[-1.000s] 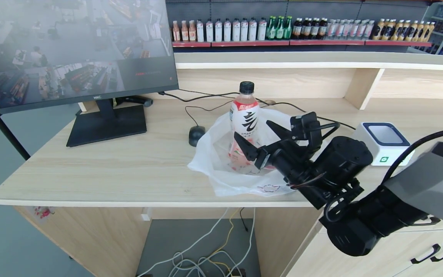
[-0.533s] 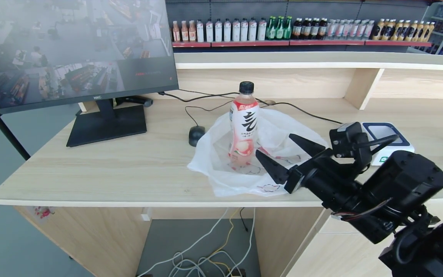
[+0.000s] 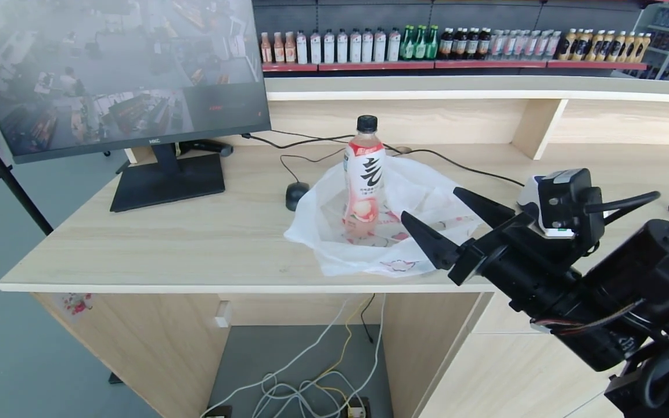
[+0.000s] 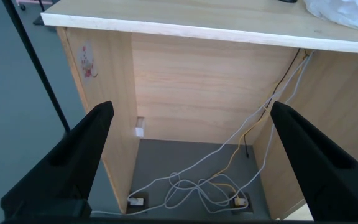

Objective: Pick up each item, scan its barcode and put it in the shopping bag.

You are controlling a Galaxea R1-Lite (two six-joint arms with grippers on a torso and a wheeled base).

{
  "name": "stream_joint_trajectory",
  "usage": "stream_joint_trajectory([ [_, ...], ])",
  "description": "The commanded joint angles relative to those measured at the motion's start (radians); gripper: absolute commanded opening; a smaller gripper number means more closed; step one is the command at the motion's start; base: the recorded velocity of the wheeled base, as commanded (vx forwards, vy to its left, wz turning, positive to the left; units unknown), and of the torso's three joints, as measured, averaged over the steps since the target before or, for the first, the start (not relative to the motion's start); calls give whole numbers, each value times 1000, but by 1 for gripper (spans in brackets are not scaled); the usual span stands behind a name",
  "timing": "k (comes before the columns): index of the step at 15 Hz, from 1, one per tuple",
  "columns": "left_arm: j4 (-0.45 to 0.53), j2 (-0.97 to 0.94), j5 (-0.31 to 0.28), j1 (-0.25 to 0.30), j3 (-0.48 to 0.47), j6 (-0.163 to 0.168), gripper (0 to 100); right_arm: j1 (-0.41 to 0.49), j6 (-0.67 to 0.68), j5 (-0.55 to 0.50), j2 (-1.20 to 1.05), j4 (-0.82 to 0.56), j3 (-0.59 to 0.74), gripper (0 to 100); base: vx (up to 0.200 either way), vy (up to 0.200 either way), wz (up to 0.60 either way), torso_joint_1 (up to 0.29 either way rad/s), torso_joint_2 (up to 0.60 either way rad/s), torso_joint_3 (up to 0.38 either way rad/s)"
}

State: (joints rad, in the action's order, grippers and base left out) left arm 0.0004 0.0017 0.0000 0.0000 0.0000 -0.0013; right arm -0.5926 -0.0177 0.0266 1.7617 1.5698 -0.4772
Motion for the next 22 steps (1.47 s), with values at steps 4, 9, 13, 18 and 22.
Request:
stream_joint_trajectory([
  [4, 0, 0, 0, 0, 0, -2, 100, 8, 8, -2, -4, 1, -1, 100, 0, -50, 0, 4, 1, -2],
  [9, 0, 0, 0, 2, 0, -5, 100, 7, 8, -2, 16, 1, -9, 100, 0, -200, 0, 3, -3, 1],
  [13, 0, 0, 0, 2, 0, -3, 100, 13, 8, -2, 15, 1, -12, 100, 0, -200, 0, 12, 4, 5],
  [18, 0, 0, 0, 2, 0, -5, 100, 20, 8, -2, 10, 1, -17, 100, 0, -200, 0, 1, 0, 3],
  [22, 0, 0, 0, 2, 0, -5, 100, 19, 8, -2, -7, 1, -4, 100, 0, -200, 0, 0, 4, 2],
])
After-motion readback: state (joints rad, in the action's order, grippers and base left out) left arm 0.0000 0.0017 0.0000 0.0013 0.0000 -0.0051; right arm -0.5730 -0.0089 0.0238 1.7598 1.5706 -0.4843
